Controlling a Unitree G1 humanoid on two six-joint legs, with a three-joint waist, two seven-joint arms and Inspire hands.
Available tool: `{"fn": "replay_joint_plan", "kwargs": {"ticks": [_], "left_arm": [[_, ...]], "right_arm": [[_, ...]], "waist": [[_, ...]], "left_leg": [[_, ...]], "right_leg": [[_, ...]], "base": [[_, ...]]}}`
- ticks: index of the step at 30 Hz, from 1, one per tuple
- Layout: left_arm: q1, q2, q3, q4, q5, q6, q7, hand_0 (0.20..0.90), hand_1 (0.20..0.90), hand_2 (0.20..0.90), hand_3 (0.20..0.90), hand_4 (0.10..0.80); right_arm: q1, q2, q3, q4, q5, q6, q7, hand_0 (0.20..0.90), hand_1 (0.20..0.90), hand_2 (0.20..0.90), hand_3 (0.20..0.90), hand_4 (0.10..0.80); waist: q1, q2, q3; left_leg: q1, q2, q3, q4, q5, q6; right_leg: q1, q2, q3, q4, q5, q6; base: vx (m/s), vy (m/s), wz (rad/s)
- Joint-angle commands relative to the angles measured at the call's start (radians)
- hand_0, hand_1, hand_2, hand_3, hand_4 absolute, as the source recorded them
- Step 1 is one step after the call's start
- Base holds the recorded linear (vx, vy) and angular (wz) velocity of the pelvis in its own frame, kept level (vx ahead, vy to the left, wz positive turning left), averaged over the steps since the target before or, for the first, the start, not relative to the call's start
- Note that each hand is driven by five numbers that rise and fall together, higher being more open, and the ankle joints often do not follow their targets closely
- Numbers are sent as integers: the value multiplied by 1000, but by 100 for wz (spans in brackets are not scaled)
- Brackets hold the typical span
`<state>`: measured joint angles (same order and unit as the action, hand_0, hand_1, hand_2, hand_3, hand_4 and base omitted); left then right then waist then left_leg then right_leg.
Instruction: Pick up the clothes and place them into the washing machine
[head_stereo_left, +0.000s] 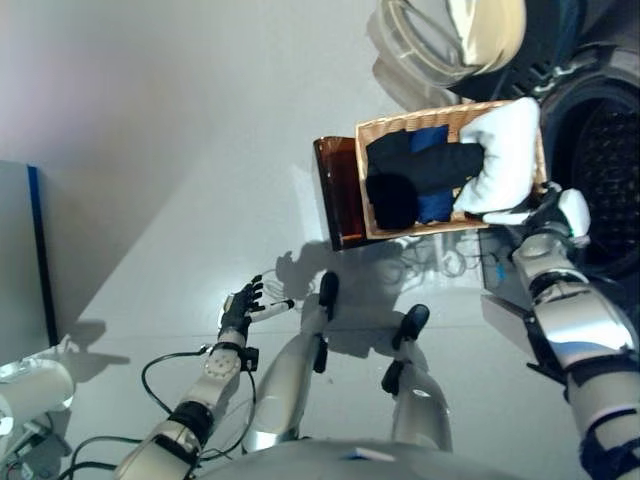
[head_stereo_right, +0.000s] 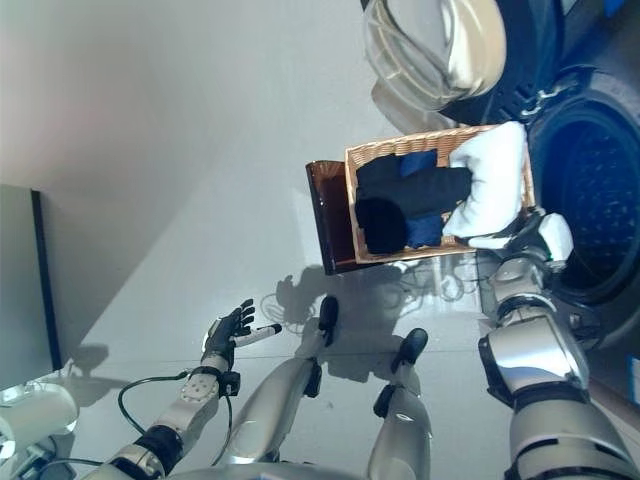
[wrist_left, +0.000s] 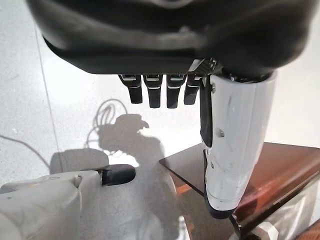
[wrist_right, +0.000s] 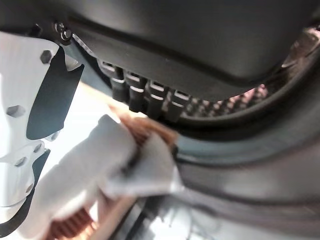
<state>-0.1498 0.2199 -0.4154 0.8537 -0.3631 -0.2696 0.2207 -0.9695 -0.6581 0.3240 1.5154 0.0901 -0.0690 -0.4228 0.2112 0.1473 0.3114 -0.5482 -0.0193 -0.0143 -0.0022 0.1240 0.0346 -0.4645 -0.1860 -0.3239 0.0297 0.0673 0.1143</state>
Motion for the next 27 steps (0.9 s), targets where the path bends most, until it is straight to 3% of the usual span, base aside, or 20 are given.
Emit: {"fn": "replay_joint_plan", "kwargs": {"ticks": [1, 15, 16, 17, 19, 20, 23, 25, 27], "left_arm": [[10, 59, -21, -16, -14, -44, 41, 900, 900, 900, 900, 800], [20, 71, -34, -44, -34, -61, 41, 900, 900, 900, 900, 800], [22, 70, -35, -46, -36, -60, 40, 900, 900, 900, 900, 800], [22, 70, -36, -46, -36, -60, 40, 900, 900, 900, 900, 800], [30, 67, -37, -58, -42, -61, 40, 900, 900, 900, 900, 800], [30, 66, -37, -62, -43, -61, 39, 900, 900, 900, 900, 800], [32, 65, -37, -71, -50, -64, 40, 900, 900, 900, 900, 800], [33, 64, -36, -77, -53, -64, 41, 900, 900, 900, 900, 800], [33, 63, -38, -88, -58, -65, 42, 900, 900, 900, 900, 800]], "right_arm": [[-84, -109, 71, -10, 14, -30, -79, 900, 900, 900, 900, 800], [-150, -154, 118, 33, -13, -12, -72, 900, 900, 900, 900, 800], [-153, -161, 117, 35, -13, -11, -72, 831, 831, 831, 831, 751], [-154, -161, 117, 35, -13, -11, -72, 826, 826, 826, 826, 747], [-165, -188, 119, 43, -18, -7, -74, 853, 853, 853, 853, 767], [-173, -193, 123, 44, -21, -6, -77, 900, 900, 900, 900, 800], [-195, -213, 135, 53, -29, 0, -79, 900, 900, 900, 900, 800], [-201, -218, 138, 54, -29, 1, -81, 851, 851, 851, 851, 765], [-218, -233, 146, 56, -38, 6, -85, 705, 705, 705, 705, 661]], "waist": [[16, -47, 1], [71, -35, 3], [74, -32, 4], [74, -31, 3], [81, -19, 2], [83, -16, 1], [92, -7, 1], [93, -3, 0], [93, 8, 1]], "left_leg": [[-74, -30, -1, 152, -95, -76], [-117, -65, -35, 123, -73, -77], [-122, -68, -36, 123, -72, -76], [-122, -68, -36, 123, -72, -76], [-138, -75, -42, 115, -65, -75], [-143, -77, -42, 115, -64, -74], [-159, -86, -45, 115, -62, -72], [-167, -87, -45, 117, -62, -71], [-178, -87, -44, 117, -60, -71]], "right_leg": [[74, -59, 35, 58, -19, 51], [71, -73, -7, 34, -19, 58], [69, -74, -8, 34, -19, 59], [68, -74, -8, 34, -19, 59], [55, -78, -12, 35, -20, 62], [51, -79, -11, 36, -21, 62], [34, -83, -10, 46, -27, 61], [24, -84, -8, 52, -29, 61], [2, -87, -1, 68, -36, 59]], "base": [[37, 27, 17], [14, 11, 8], [4, 12, 7], [0, 0, 0], [23, 35, 7], [15, 30, 12], [2, 22, 5], [2, 13, 7], [3, 11, 2]]}}
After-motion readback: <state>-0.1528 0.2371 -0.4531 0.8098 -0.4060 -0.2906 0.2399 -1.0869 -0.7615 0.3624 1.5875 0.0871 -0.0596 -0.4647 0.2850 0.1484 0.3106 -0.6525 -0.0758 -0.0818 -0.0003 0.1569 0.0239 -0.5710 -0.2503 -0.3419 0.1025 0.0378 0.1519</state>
